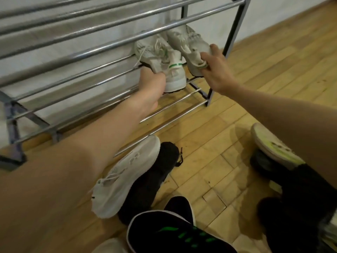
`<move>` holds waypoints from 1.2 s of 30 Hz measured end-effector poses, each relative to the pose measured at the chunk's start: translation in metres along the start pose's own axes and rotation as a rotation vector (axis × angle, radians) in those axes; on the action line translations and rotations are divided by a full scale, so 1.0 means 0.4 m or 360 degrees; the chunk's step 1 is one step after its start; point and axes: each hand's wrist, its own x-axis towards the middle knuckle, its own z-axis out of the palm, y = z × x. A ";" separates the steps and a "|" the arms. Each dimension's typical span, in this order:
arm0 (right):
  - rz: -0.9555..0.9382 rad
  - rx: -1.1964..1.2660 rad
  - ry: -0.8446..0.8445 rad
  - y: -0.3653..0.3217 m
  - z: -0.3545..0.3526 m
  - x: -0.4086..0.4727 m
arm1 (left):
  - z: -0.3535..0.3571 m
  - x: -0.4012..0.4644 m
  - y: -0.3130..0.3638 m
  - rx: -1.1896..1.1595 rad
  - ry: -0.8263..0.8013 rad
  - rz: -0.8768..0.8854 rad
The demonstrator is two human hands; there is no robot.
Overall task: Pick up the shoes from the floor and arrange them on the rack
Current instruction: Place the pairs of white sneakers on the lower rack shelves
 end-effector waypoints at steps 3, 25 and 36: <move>0.0064 0.0089 -0.0036 -0.002 -0.002 -0.008 | 0.001 -0.015 0.008 0.0052 -0.0009 0.0006; 0.0687 0.0570 -0.0571 -0.225 0.240 -0.596 | -0.414 -0.395 -0.367 0.1600 -0.0232 -0.0094; 0.1418 0.1062 -0.0833 -0.271 0.284 -0.584 | -0.463 -0.375 -0.395 0.1514 -0.0332 -0.0591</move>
